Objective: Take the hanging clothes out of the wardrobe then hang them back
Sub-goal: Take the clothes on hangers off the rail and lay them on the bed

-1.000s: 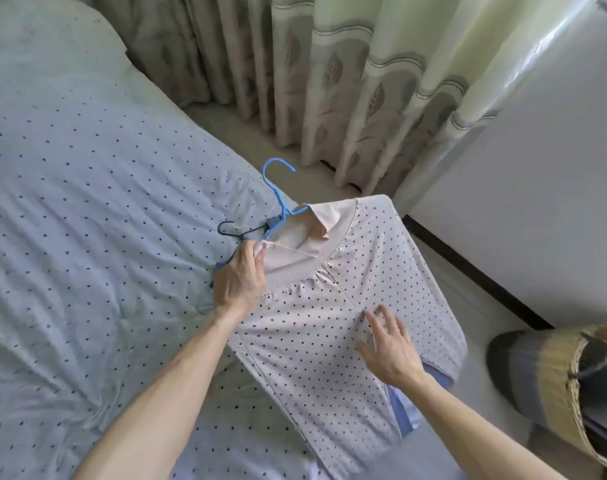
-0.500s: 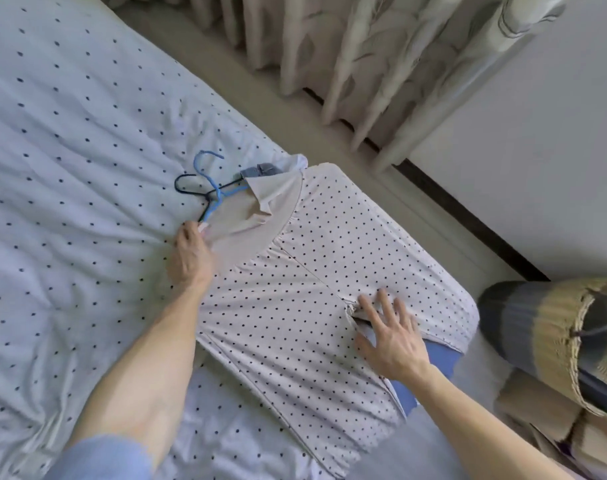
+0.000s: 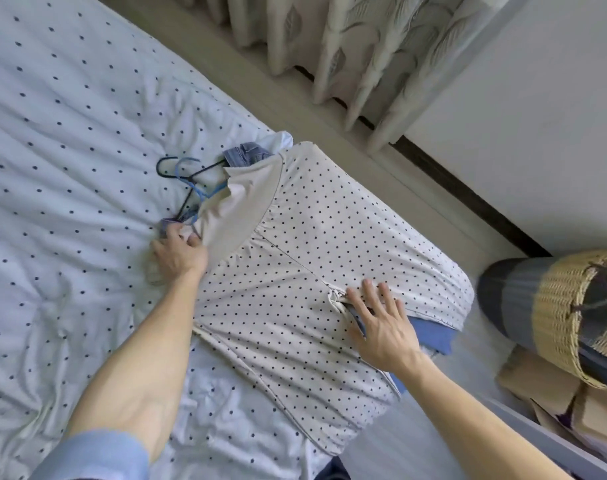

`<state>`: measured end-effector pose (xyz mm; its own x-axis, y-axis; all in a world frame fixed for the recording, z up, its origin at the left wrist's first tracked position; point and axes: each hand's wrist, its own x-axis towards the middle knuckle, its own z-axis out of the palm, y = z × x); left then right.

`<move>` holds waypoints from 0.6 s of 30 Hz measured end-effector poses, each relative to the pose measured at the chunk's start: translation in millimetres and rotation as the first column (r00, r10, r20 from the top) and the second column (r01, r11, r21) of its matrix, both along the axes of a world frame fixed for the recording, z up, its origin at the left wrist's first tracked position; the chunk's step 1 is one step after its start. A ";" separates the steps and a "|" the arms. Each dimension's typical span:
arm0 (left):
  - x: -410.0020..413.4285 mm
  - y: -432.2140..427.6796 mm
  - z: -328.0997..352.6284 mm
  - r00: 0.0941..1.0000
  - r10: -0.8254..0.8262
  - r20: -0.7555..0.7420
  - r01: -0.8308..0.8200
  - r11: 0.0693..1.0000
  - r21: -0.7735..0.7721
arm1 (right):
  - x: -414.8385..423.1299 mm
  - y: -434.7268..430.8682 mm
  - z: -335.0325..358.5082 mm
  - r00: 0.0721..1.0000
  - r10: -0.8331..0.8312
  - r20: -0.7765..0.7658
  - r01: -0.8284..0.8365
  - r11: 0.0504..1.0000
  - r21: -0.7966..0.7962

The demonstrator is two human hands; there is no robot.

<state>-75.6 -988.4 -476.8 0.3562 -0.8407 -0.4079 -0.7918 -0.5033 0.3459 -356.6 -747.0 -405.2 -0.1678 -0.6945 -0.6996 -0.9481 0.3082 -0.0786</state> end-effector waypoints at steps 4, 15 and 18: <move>-15.5 35.1 32.6 0.977 -0.208 -0.047 0.208 0.978 -0.015 | 8.1 1.1 32.4 0.995 -0.075 0.072 0.079 0.995 -0.058; -141.4 187.2 208.0 0.463 -0.880 -0.107 0.883 0.468 -0.029 | -41.7 118.2 191.3 0.938 -0.306 0.162 0.346 0.819 -0.457; -191.9 227.3 263.3 0.243 -0.968 -0.057 0.963 0.248 -0.107 | -65.0 182.2 235.0 0.869 -0.461 0.178 0.470 0.660 -0.587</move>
